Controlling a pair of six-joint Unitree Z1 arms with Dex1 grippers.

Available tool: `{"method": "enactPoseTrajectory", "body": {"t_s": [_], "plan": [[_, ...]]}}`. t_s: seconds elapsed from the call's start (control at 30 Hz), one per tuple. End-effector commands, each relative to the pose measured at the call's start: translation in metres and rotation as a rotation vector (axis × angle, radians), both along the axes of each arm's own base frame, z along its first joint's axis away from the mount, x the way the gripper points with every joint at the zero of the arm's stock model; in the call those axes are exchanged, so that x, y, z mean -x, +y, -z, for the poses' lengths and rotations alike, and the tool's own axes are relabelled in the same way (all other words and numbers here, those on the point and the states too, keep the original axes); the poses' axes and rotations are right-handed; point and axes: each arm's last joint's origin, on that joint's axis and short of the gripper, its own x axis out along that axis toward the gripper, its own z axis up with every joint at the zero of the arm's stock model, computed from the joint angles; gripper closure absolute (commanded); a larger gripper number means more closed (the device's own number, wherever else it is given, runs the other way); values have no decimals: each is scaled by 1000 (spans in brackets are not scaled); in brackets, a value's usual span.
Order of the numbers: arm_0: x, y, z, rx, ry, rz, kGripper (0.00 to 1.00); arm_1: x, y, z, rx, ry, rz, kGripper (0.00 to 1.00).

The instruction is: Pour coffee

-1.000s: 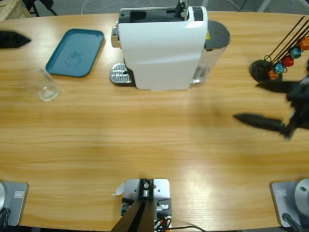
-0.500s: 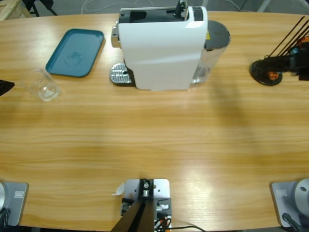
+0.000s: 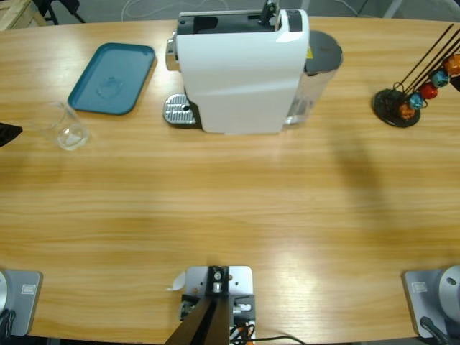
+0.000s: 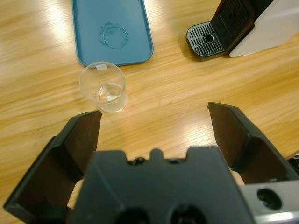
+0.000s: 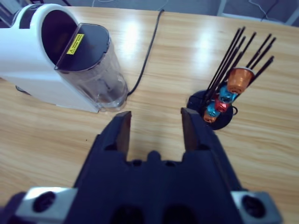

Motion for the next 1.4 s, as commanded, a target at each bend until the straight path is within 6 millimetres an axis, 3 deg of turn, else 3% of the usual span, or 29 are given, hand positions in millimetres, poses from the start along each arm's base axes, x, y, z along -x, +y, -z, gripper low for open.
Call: {"method": "enactPoseTrajectory", "body": {"t_s": [0.03, 0.17, 0.47, 0.83, 1.4], "plan": [[-1, -3, 17, -18, 34, 14, 0, -20, -10, 17, 35, 64, 157, 0], [-4, -5, 19, -23, 38, 17, 0, -34, -12, 26, 19, 110, 232, 23], [-7, -8, 24, -16, 29, 17, 0, -39, -25, 29, 15, 92, 332, 147], [-7, -8, 26, -13, 27, 17, 4, -73, -22, 43, 34, 125, 359, 147], [-8, -9, 27, -17, 30, 16, 4, -86, -28, 50, 47, 137, 413, 175]]}}
